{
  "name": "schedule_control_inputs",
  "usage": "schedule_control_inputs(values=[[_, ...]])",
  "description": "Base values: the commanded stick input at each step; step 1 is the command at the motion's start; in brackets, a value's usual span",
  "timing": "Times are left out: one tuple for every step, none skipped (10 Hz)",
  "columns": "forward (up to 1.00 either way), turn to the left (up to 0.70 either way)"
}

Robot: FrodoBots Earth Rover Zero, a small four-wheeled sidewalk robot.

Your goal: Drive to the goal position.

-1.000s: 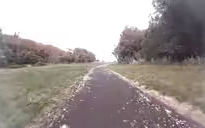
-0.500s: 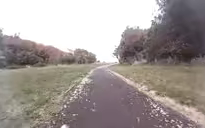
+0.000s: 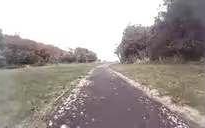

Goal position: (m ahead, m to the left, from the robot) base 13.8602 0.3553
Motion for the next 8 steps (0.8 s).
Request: schedule_control_inputs(values=[[1.00, 0.00], [1.00, 0.00], [1.00, 0.00], [1.00, 0.00], [1.00, 0.00], [1.00, 0.00], [1.00, 0.00], [1.00, 0.00]])
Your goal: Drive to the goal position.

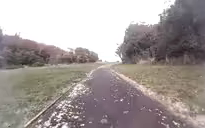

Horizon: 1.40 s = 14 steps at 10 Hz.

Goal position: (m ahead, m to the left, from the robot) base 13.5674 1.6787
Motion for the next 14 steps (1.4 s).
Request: schedule_control_inputs(values=[[1.00, 0.00], [1.00, 0.00], [1.00, 0.00], [1.00, 0.00], [1.00, 0.16], [1.00, 0.08], [1.00, 0.00], [1.00, 0.00], [1.00, 0.00], [1.00, 0.00], [1.00, 0.00], [1.00, 0.00], [1.00, 0.00], [1.00, 0.00]])
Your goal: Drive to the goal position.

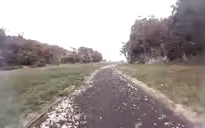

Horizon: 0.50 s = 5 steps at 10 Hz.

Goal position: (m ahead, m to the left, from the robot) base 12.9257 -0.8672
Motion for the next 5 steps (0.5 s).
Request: schedule_control_inputs(values=[[1.00, 0.00], [1.00, 0.00], [1.00, 0.00], [1.00, 0.00], [1.00, -0.19]])
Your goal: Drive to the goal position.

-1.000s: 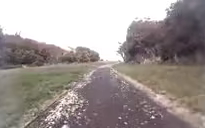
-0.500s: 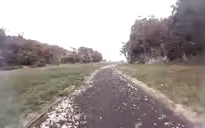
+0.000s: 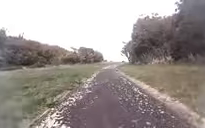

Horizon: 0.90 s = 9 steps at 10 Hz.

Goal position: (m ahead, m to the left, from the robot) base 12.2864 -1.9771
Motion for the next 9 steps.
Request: schedule_control_inputs(values=[[1.00, -0.25], [1.00, -0.15], [1.00, -0.07], [1.00, 0.00], [1.00, 0.00], [1.00, 0.00], [1.00, 0.00], [1.00, 0.00], [1.00, 0.00]])
